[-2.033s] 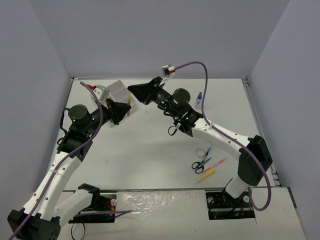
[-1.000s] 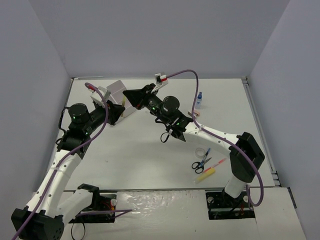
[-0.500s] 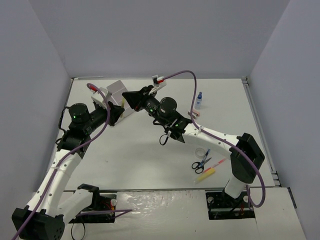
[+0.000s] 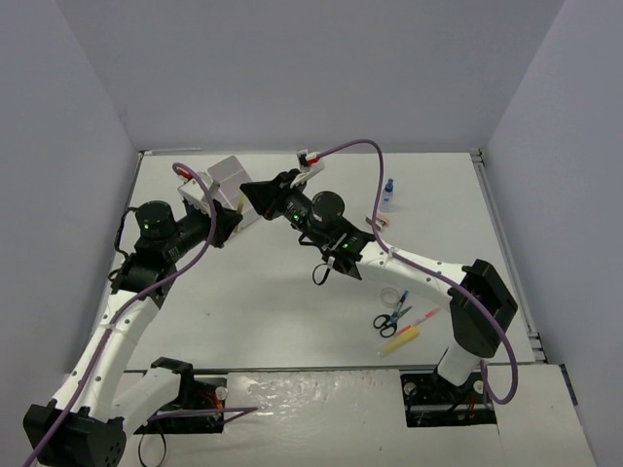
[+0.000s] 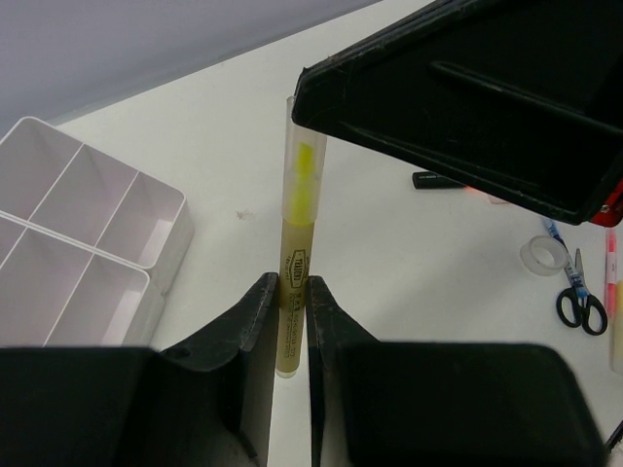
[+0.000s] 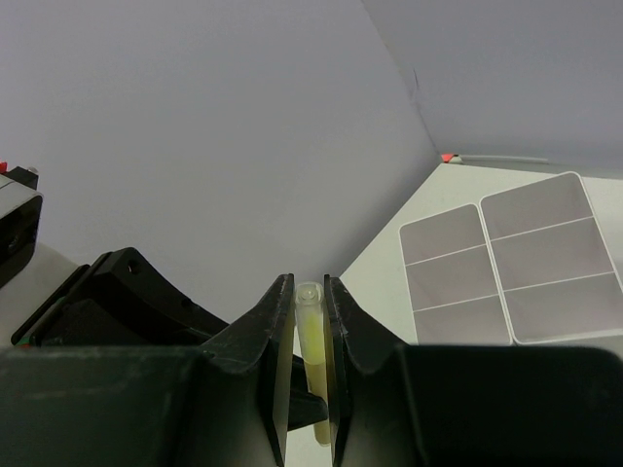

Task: Sort the stationery into containers
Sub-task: Close the pen cap on the pen.

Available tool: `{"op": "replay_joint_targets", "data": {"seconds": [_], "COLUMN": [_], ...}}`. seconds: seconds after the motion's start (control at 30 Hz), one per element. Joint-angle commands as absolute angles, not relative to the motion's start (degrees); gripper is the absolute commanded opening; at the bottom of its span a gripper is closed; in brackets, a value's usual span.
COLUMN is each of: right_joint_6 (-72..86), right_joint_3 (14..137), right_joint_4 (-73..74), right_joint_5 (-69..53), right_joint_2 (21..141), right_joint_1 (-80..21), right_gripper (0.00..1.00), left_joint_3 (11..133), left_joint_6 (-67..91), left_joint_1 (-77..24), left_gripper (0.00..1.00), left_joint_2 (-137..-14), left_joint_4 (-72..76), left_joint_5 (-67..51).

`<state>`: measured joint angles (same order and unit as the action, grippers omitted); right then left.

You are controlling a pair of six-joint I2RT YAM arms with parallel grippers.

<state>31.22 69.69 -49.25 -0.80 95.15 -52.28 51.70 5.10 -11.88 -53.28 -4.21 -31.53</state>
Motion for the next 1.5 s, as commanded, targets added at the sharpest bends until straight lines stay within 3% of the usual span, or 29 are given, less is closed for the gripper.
{"op": "replay_joint_targets", "data": {"seconds": [0.0,1.23,1.47], "right_joint_6": [30.8,27.9,26.5], "right_joint_3": [66.8,67.0,65.0], "right_joint_4": [-36.8,-34.3,-32.3], "right_joint_5": [-7.9,-6.3,-1.5], "right_joint_2": [97.2,96.7,96.4], "right_joint_1": [-56.8,-59.1,-61.3], "right_gripper": [0.0,0.0,0.0], "left_joint_3": [58.6,59.0,59.6], "left_joint_6": [4.7,5.7,6.1], "left_joint_1": [-11.0,-10.5,-10.1], "left_gripper": [0.0,0.0,0.0], "left_joint_2": [-51.7,-51.4,-51.7], "left_joint_4": [16.0,14.7,14.4], "left_joint_5": [-30.3,-29.5,-29.9]}}
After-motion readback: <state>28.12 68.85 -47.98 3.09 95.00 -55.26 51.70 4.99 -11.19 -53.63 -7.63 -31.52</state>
